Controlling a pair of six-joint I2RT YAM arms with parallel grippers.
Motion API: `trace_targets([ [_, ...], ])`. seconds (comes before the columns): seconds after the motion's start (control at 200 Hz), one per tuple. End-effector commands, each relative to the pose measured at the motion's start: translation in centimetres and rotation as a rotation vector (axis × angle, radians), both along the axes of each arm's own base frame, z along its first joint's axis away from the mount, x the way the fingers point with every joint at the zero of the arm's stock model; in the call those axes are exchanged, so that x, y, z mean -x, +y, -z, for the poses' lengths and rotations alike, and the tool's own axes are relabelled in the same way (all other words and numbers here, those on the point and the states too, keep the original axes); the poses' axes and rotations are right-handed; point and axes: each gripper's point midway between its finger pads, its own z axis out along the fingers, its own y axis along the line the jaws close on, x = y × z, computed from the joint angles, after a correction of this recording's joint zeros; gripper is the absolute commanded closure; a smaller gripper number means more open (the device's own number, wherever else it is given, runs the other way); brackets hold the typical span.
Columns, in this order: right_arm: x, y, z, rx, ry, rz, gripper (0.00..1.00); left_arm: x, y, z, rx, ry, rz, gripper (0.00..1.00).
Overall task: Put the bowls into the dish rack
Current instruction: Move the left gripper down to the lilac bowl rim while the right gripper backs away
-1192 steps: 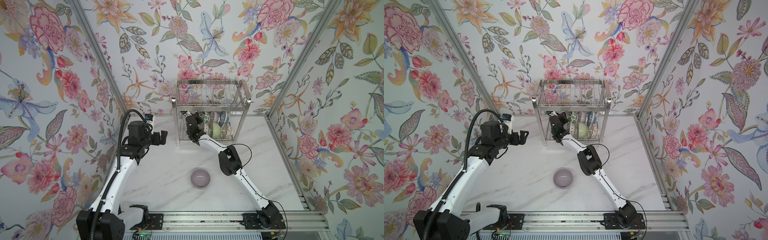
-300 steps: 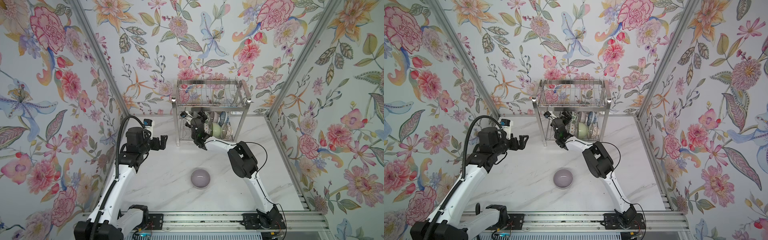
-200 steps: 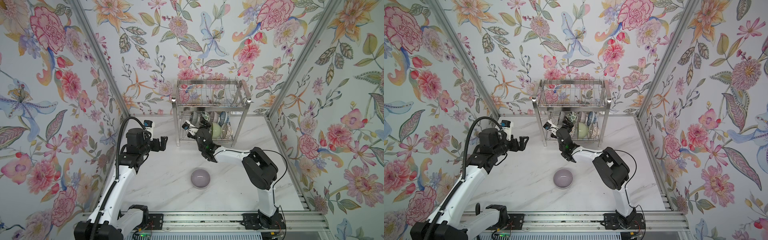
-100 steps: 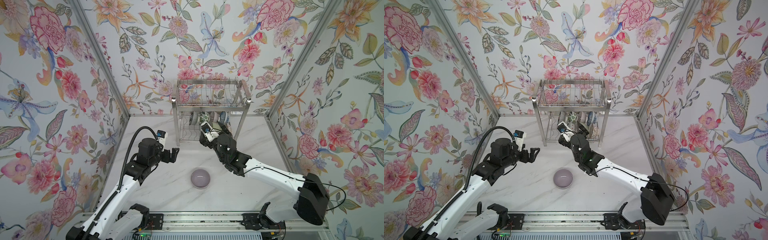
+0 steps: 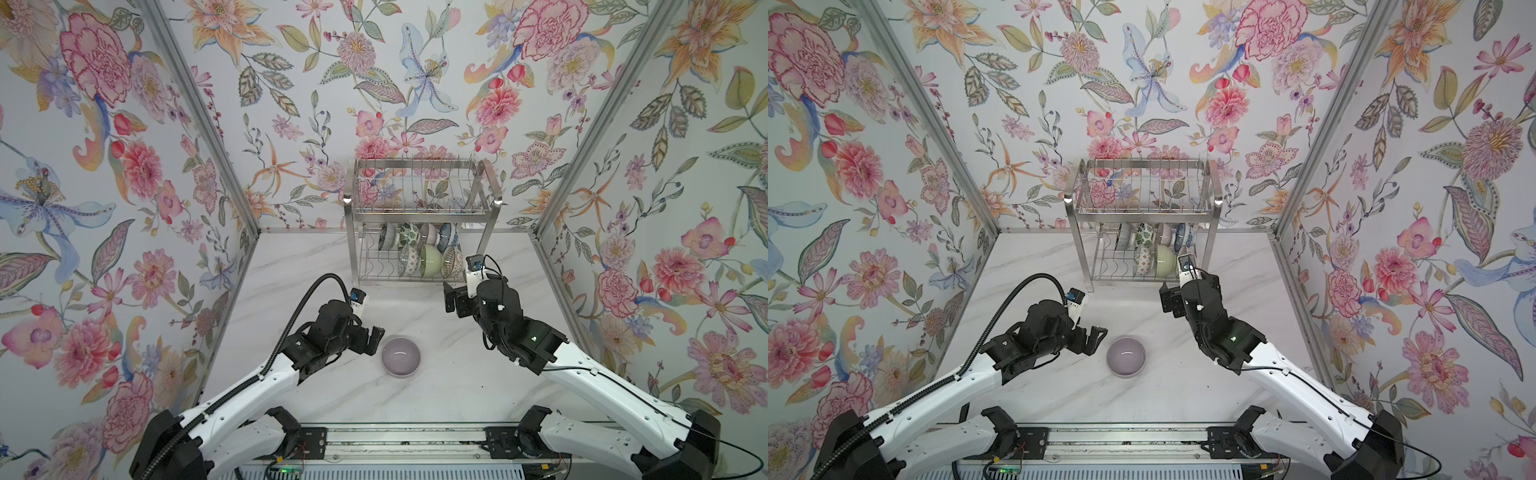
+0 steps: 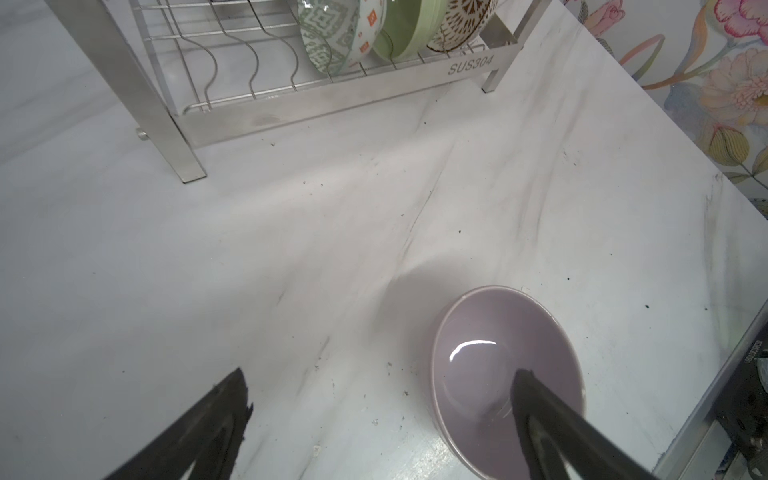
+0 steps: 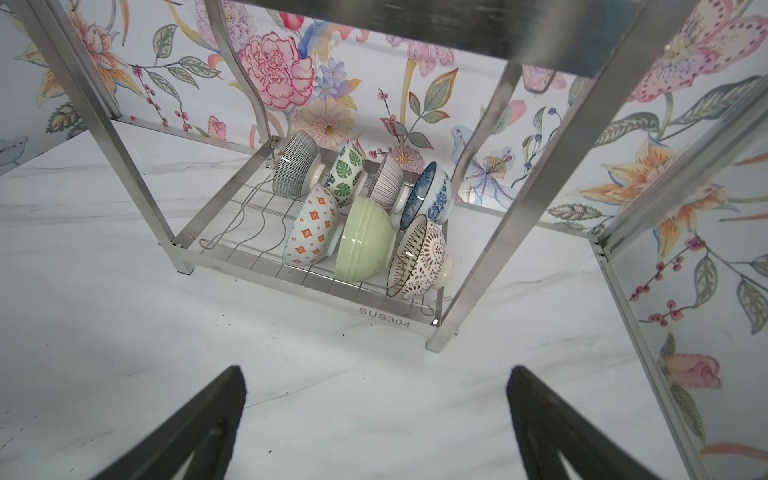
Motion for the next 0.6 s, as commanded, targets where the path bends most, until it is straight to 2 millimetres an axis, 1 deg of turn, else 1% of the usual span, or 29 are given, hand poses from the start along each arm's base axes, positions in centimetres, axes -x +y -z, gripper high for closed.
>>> trace_targets([
  [0.0,0.5,-0.4,1.5,-0.021,0.082,0.006,0.01,0.2,-0.9,1.3,0.0,0.02,-0.015,0.01],
  [0.09,0.4,-0.5,2.0,-0.016,0.096,0.007,0.01,0.4,-1.6,2.2,0.003,0.038,-0.003,0.01],
  [0.22,0.1,-1.0,2.4,-0.029,0.109,0.018,0.01,0.5,-2.1,3.7,-0.003,0.075,0.007,0.01],
  [0.315,-0.2,-1.1,2.3,-0.048,0.109,0.017,0.01,1.1,-2.5,4.9,-0.022,0.102,0.025,0.01],
  [0.44,-0.7,-1.0,2.3,-0.059,0.112,0.015,0.01,1.9,-2.6,6.7,-0.051,0.129,0.026,0.0],
  [0.595,-1.0,-0.5,2.9,-0.055,0.131,0.003,0.01,1.9,-2.9,7.3,-0.049,0.134,0.019,0.01],
])
